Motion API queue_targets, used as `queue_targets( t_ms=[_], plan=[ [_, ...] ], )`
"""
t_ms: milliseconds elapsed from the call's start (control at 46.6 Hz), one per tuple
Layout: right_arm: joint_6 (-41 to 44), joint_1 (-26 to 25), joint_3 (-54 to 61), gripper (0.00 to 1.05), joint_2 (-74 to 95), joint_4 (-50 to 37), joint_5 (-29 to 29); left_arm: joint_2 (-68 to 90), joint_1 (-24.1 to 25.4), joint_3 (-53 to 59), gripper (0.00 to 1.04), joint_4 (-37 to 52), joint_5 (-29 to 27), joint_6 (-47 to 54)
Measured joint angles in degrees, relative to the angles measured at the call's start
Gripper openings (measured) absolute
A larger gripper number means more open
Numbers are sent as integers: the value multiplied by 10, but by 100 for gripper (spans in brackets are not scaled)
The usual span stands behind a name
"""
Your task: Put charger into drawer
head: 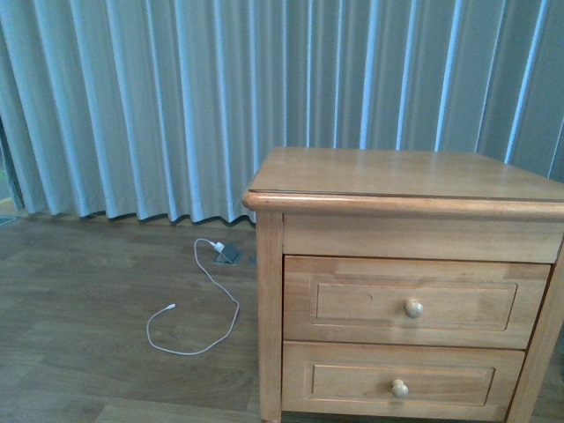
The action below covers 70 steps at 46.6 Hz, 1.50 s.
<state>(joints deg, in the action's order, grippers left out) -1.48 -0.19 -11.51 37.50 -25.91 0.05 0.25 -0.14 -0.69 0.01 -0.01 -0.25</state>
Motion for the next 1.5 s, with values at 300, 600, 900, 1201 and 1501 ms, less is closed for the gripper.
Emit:
queue_targets(
  t_ms=[300, 600, 900, 1201, 1501],
  plan=[
    [13, 1, 63, 1, -85, 25, -1, 0, 0, 0, 99, 0, 0, 0],
    [14, 1, 92, 2, -175, 83, -1, 0, 0, 0, 99, 0, 0, 0],
    [14, 1, 112, 2, -236, 118, -1, 0, 0, 0, 99, 0, 0, 0],
    [14, 1, 112, 2, -324, 223, -2, 0, 0, 0, 99, 0, 0, 0],
    [14, 1, 112, 2, -373, 258, -1, 0, 0, 0, 99, 0, 0, 0]
  ],
)
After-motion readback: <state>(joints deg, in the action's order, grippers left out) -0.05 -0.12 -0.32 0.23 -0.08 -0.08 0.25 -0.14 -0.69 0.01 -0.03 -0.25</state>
